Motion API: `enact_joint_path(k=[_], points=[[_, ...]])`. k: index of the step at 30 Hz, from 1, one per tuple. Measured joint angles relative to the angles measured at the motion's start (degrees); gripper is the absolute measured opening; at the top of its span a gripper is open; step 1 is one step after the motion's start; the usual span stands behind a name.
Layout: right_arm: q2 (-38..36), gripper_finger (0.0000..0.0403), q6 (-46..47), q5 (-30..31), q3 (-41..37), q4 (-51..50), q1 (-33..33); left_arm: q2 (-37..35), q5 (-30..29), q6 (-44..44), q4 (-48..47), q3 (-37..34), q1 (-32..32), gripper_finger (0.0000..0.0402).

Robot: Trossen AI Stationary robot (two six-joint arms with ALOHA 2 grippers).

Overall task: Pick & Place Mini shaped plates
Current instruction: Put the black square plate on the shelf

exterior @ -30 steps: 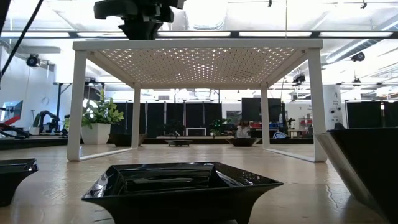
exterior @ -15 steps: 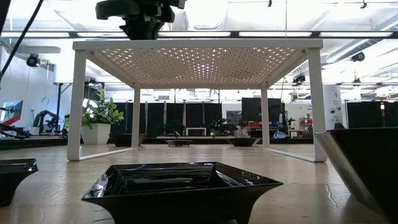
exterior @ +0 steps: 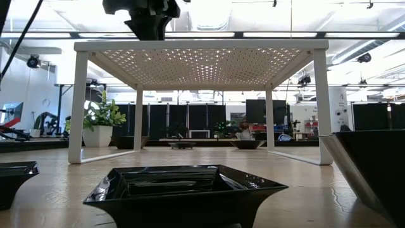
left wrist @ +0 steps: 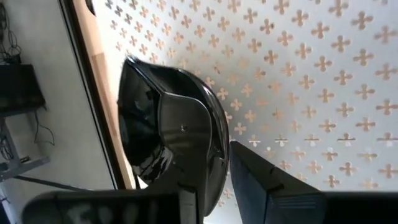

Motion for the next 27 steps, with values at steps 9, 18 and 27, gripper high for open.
enact_joint_path(k=[9,18,27], points=[[0.0,0.0075,0.0,0.0,0.0,0.0,0.0,0.0,-0.1,0.0,-2.7,5.2,-0.8,0.0067],[0.0,0.0068,0.3,-3.8,0.0,-0.2,0.4,-0.1,-0.2,-2.9,-4.6,10.2,-5.6,0.0067],[0.0,0.0066,0.0,-4.6,0.0,-0.2,1.5,-0.1,0.0,-17.0,-8.5,9.8,-16.0,0.0067]])
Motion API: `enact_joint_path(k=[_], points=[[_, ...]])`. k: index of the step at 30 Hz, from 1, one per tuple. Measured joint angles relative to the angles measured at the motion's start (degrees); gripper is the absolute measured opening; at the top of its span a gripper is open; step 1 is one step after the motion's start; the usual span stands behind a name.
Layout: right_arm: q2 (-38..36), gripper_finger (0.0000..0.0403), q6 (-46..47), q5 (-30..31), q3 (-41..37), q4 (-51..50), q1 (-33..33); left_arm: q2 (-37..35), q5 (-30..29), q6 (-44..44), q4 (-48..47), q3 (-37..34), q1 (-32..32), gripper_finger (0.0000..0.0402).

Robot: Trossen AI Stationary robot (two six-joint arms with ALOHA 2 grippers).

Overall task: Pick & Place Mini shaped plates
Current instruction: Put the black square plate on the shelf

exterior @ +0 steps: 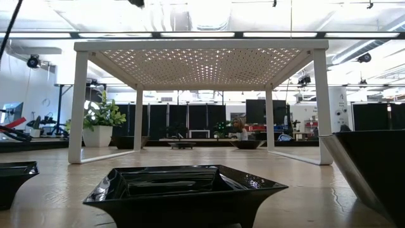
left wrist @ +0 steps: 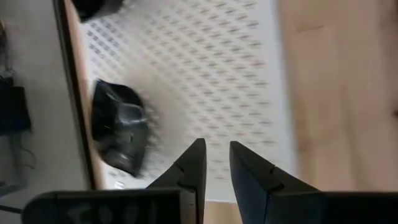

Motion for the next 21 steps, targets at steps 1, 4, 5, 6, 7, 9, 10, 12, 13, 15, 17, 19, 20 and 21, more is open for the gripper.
enact_joint_path(k=[1,4,5,6,7,9,10,12,13,15,17,19,20,21], points=[[0.0,0.0066,-0.2,0.0,0.0,0.0,0.0,0.0,0.0,-2.3,-0.3,0.0,-1.4,0.0067],[0.0,0.0070,-2.0,0.0,0.0,0.0,0.0,0.0,0.0,-9.2,-0.3,0.0,-5.5,0.0067],[0.0,0.0070,-2.7,0.0,0.0,0.0,0.0,0.0,0.0,-11.5,-0.1,-0.2,-6.8,0.0067],[0.0,0.0071,-3.0,0.0,0.0,0.0,0.0,0.0,0.0,-13.7,0.4,-0.5,-8.1,0.0067],[0.0,0.0072,-3.0,0.0,0.0,0.0,0.0,0.0,0.0,-15.7,1.0,-1.1,-9.2,0.0067],[0.0,0.0072,-3.2,0.0,0.0,0.0,0.0,0.0,0.0,-20.1,2.4,-2.3,-11.3,0.0067],[0.0,0.0072,-3.5,0.0,0.0,0.0,0.0,0.0,0.0,-22.5,3.0,-3.0,-12.1,0.0067],[0.0,0.0072,-4.4,0.0,0.0,0.1,0.0,0.0,0.0,-27.2,5.2,-4.6,-13.4,0.0067],[0.0,0.0072,-4.8,0.0,0.0,0.1,0.0,0.0,0.0,-29.3,6.8,-5.6,-14.0,0.0067],[0.0,0.0072,-5.3,0.0,0.0,0.1,0.0,0.1,0.4,-32.7,9.7,-7.6,-15.0,0.0067],[0.0,0.0072,-5.6,0.0,0.0,0.1,0.0,0.1,1.3,-36.0,13.3,-10.0,-15.4,0.0067],[0.0,0.0072,-5.5,0.0,0.0,0.2,0.0,0.1,2.5,-40.7,16.4,-12.6,-15.4,0.0067],[0.0,0.0072,-5.4,0.0,0.0,0.2,0.0,0.1,3.3,-43.5,17.8,-14.1,-15.5,0.0067],[0.0,0.0072,-5.1,0.0,0.0,0.2,0.0,0.1,4.2,-46.1,19.4,-15.5,-15.5,0.0067]])
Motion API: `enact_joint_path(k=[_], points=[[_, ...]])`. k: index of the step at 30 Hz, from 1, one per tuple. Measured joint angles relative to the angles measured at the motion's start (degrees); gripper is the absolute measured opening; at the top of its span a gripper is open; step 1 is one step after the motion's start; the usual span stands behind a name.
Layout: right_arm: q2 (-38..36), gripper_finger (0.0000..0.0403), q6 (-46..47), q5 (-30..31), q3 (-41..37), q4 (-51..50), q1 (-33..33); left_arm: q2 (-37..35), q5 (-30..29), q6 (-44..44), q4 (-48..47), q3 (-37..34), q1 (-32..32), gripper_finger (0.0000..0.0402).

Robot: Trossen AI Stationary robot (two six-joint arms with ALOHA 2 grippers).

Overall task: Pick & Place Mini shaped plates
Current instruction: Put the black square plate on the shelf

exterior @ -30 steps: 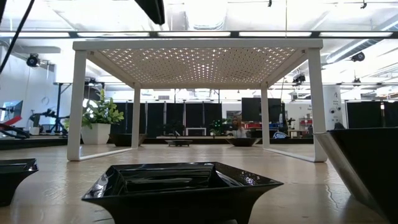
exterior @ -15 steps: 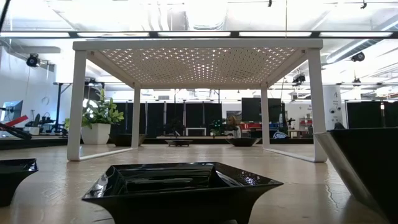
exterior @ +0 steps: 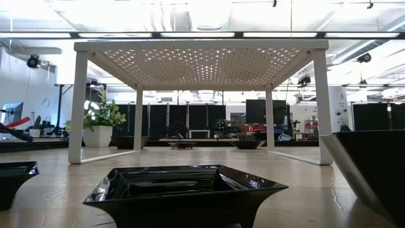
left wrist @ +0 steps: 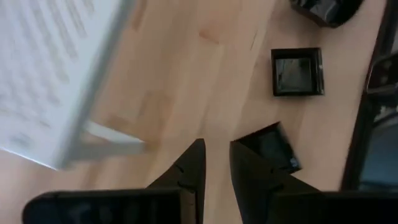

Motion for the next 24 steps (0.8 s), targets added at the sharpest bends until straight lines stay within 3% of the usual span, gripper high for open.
enact_joint_path(k=[9,16,24], points=[[0.0,0.0072,0.0,0.0,0.0,0.0,0.0,0.0,8.0,-17.7,13.9,-13.1,0.0,0.0067],[0.0,0.0072,0.4,0.0,0.0,0.0,0.0,0.0,13.1,-18.7,28.7,-21.8,0.7,0.0067],[0.0,0.0072,0.7,0.0,0.0,0.0,0.0,0.0,13.5,-18.7,31.9,-25.3,0.9,0.0067]])
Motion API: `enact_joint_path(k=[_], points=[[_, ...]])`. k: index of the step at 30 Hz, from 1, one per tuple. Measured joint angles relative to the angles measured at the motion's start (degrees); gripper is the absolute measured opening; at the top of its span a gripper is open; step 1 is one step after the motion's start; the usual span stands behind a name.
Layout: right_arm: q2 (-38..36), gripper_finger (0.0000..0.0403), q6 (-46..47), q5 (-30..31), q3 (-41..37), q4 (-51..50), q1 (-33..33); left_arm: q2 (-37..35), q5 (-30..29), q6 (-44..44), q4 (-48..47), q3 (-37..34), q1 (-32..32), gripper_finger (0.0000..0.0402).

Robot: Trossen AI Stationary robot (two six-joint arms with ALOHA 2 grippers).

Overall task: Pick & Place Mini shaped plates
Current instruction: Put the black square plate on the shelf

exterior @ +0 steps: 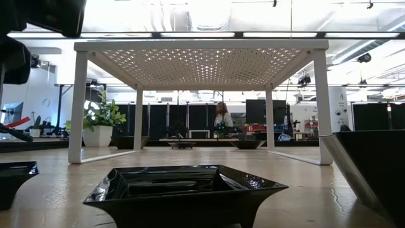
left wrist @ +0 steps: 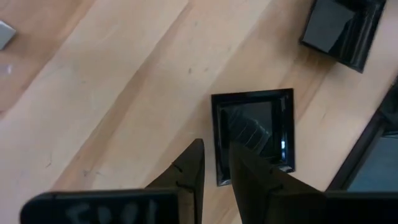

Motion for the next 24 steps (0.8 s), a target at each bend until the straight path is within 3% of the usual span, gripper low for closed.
enact_joint_path(k=[9,16,24], points=[[0.0,0.0072,0.0,0.0,0.0,0.0,0.0,0.0,-1.1,0.0,1.3,-1.2,0.1,0.0067],[0.0,0.0072,0.0,0.0,0.0,0.0,0.0,0.0,-2.2,0.0,9.8,-5.7,0.1,0.0067],[0.0,0.0072,-0.2,0.0,0.0,0.0,0.0,0.0,-2.2,0.1,12.2,-7.3,0.2,0.0067]])
